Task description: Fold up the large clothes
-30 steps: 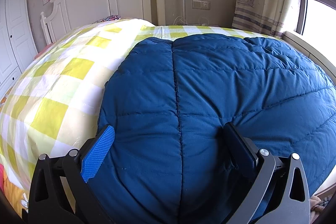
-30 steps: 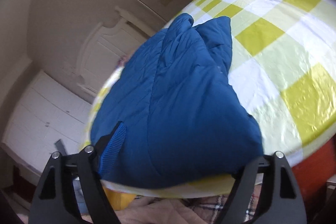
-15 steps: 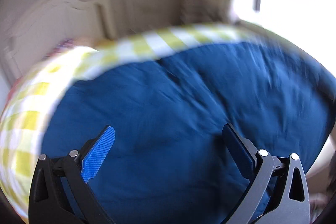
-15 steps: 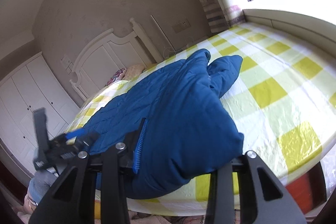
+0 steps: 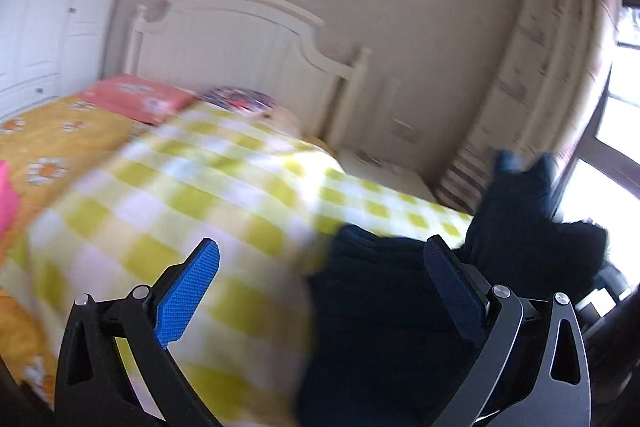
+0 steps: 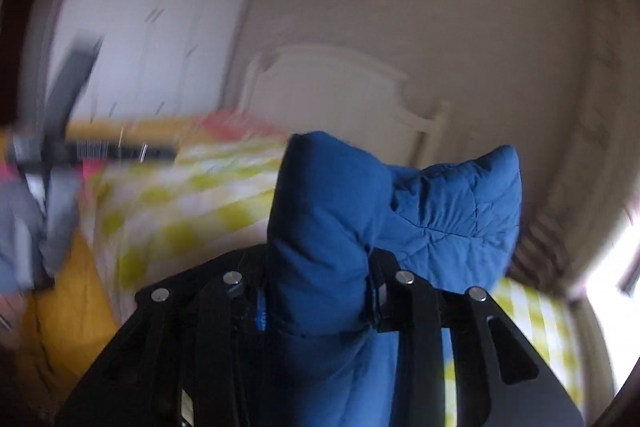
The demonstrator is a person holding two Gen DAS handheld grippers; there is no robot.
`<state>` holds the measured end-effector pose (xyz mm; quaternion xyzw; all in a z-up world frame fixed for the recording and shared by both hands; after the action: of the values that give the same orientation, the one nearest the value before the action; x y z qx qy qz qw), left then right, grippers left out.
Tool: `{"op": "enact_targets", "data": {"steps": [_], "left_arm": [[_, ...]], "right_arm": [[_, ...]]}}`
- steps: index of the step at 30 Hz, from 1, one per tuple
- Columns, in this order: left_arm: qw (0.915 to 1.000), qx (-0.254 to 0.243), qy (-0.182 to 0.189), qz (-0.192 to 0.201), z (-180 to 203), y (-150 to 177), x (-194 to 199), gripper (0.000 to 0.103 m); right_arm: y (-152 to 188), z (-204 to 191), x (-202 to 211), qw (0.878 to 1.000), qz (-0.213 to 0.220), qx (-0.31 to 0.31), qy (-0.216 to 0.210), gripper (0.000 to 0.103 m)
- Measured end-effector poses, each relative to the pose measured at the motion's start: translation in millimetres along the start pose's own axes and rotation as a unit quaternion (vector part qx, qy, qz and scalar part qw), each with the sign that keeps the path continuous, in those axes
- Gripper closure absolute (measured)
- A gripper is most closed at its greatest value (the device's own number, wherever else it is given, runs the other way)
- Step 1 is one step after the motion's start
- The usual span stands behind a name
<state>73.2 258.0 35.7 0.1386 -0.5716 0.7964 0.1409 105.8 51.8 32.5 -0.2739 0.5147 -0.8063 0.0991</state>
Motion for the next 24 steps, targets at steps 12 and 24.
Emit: {"op": "enact_targets", "data": {"steps": [12, 24], "left_arm": [[0.9852, -0.122, 0.09, -0.079, 61.9, -15.8, -45.7, 0.005], [0.9532, -0.161, 0.114, -0.229, 90.6, 54.5, -220.6, 0.004]], "right_arm": [[78.7, -155.6, -80.9, 0.955, -0.077, 0.284, -0.034, 0.068], [61.4, -121.8, -18.1, 0.973, -0.046, 0.175, -0.142, 0.044]]}}
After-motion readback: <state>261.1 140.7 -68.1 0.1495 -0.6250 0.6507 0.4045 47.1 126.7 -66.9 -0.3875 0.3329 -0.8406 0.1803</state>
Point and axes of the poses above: each gripper's, at about its wrist camera, not at the fingertips, and x roughly against the way its jaws point, z to its right, y to its underside, the point moved 5 cm from there along -x, roughly the way its jaws point, and after that the axes turned 2 degrees about z, right-handed, at the moved point
